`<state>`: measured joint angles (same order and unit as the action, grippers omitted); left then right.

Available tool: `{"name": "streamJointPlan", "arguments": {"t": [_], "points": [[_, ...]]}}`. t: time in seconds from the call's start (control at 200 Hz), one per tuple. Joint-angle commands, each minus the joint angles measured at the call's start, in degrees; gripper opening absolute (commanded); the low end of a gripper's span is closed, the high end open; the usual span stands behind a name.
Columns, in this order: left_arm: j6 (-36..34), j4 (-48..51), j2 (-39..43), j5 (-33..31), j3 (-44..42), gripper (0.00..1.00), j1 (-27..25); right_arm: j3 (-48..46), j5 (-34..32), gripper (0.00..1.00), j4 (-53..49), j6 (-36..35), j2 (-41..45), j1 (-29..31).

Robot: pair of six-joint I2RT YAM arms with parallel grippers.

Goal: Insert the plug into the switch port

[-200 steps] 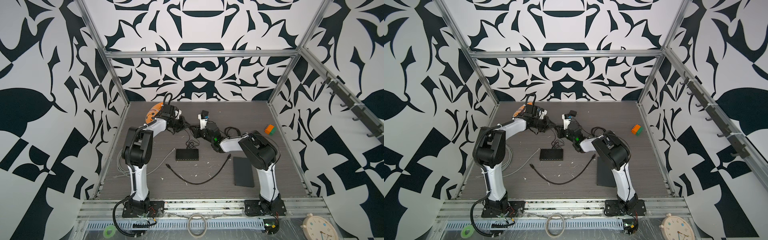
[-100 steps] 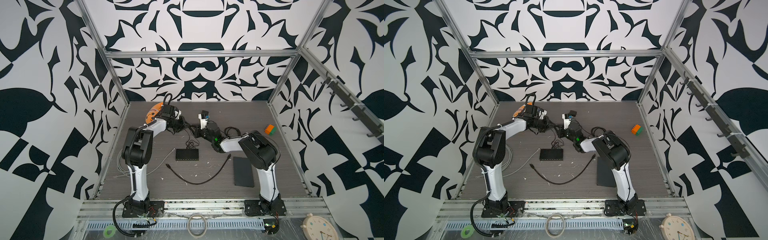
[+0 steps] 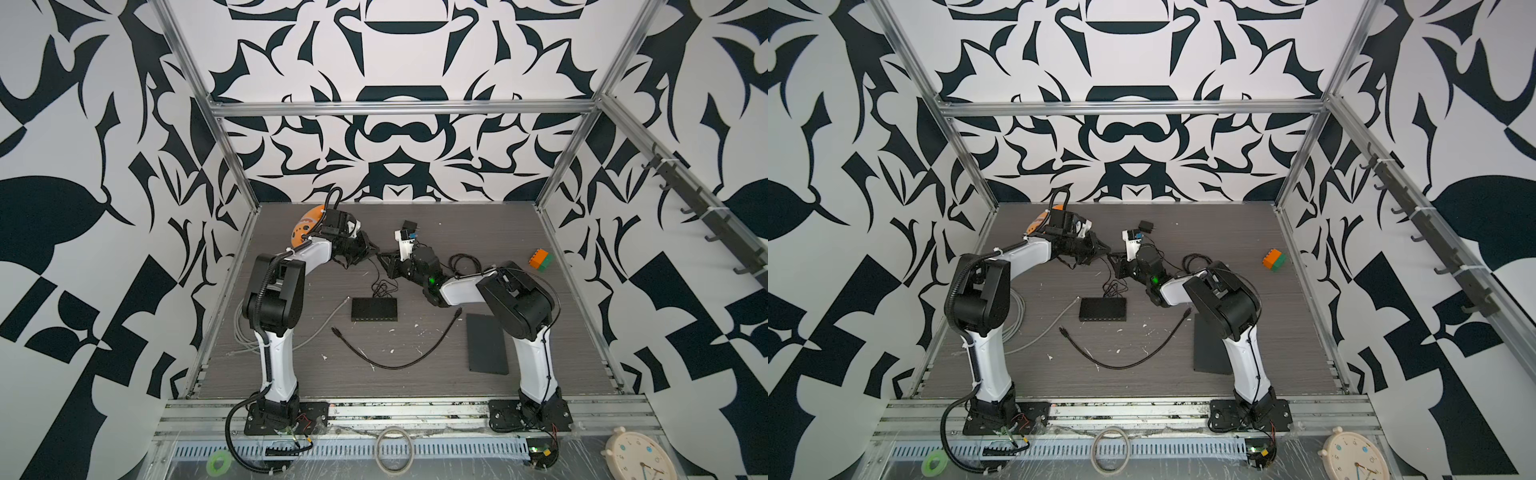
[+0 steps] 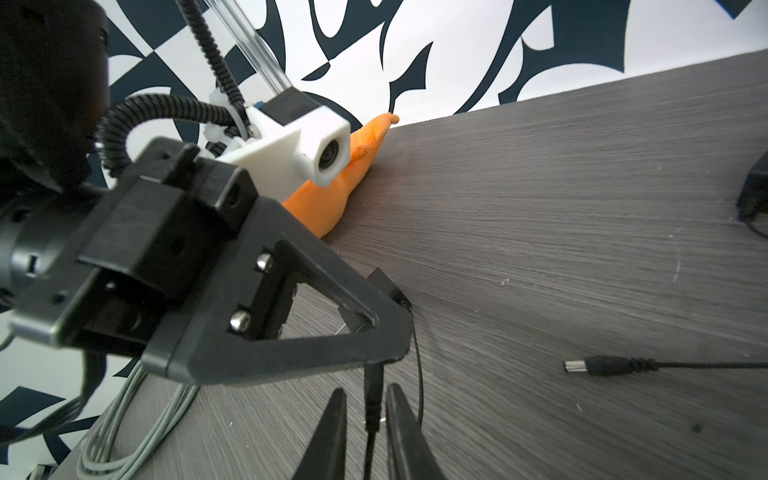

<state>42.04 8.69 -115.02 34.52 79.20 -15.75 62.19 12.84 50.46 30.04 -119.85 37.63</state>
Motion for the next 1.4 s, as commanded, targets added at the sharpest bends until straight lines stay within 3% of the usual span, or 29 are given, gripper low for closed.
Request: {"name": "streamJointPlan", "arguments": {"t": [0.0, 0.685, 1.395], "points": [[0.58, -0.78, 2.24, 0.11, -0.65, 0.13, 0.17, 2.31, -0.07, 0.21, 0.87, -0.42, -0.10, 0.34], [0.66, -0.78, 2.96, -1.48, -0.05, 0.13, 0.20, 3.26, -0.78, 0.26, -3.14, -0.57, -0.21, 0.34], [0.85, -1.44, 3.38, -1.34, -1.02, 0.17, 0.25, 2.98, -0.32, 0.03, -4.46, -1.12, 0.65, 0.25]]}}
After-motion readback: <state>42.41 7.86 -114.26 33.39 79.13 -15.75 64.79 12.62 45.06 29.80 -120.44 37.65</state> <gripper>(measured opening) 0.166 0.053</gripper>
